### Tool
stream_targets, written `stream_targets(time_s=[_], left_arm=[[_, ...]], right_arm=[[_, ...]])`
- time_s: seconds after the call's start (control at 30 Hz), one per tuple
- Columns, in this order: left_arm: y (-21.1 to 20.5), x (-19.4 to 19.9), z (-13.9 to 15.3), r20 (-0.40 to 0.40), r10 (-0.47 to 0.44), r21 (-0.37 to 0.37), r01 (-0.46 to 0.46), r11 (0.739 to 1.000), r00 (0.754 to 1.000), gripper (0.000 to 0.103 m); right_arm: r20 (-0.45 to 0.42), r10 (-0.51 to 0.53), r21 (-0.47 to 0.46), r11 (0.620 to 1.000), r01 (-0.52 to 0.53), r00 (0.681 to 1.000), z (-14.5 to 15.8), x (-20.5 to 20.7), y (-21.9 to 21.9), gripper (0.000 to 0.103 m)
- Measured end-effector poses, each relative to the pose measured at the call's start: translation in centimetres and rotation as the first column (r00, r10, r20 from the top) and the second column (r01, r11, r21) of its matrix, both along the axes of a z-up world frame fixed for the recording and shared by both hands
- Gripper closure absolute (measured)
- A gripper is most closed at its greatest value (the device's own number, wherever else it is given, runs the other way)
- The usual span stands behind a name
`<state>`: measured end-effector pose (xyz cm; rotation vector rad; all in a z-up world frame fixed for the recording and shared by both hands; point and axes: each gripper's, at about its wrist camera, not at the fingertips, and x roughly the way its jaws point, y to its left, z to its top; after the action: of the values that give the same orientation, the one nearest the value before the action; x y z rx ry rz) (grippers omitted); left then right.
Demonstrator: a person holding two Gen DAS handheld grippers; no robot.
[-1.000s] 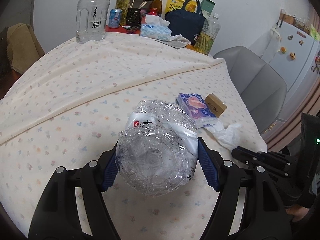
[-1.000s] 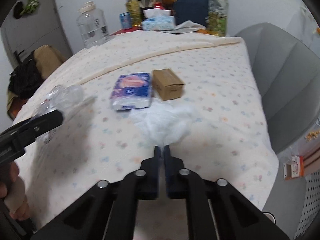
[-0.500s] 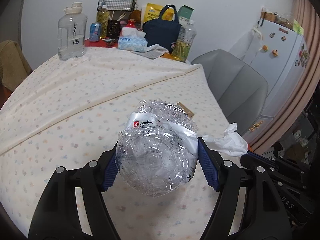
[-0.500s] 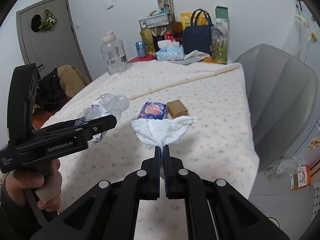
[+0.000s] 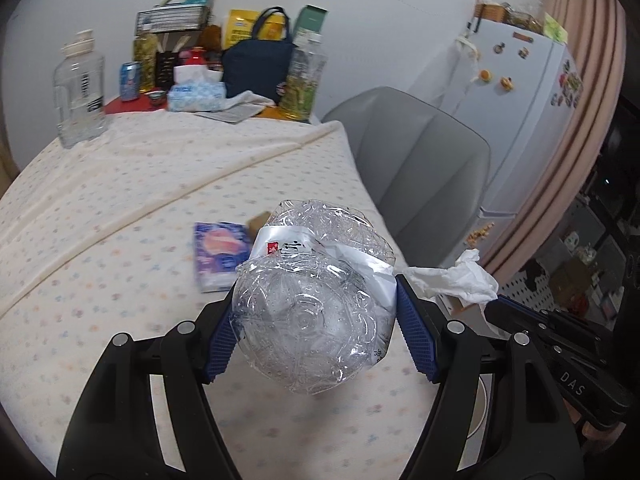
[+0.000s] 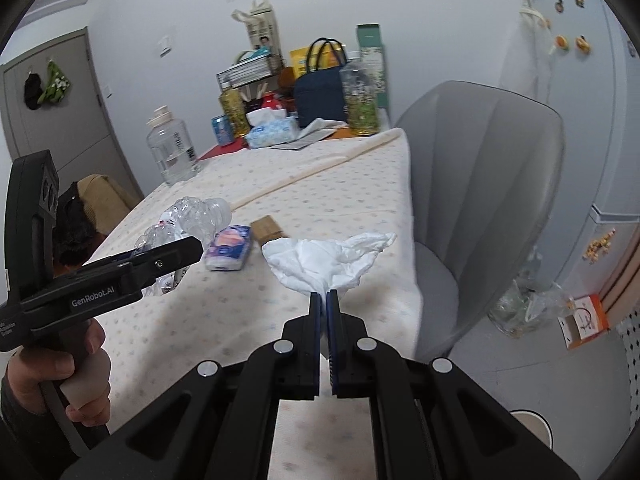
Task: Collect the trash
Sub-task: 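Carry the plastic bottle and tissue in both tools over the beige bin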
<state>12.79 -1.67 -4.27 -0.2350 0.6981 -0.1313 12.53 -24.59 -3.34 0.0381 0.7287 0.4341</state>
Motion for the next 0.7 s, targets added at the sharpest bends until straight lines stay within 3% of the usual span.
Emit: stream_targets(time_s=[0.33,0.7], left_arm=[[-9.4,2.5,-0.1,-0.017,-0.170,0.044,0.171,0.984,0.985,0.032],[-17.9,4.0,-1.3,-0.058,-0.304,0.072,0.308,0.949,0.951,0.032]], right_arm=[[-0.027,-0.164,-0.018,0.986,0.164,0.986,-1.4,-0.1,-9.4,0.099],[-0.096,-0.350,-0.014,0.936,0.350,0.932,-4.8,-1.6,-19.2,0.099]])
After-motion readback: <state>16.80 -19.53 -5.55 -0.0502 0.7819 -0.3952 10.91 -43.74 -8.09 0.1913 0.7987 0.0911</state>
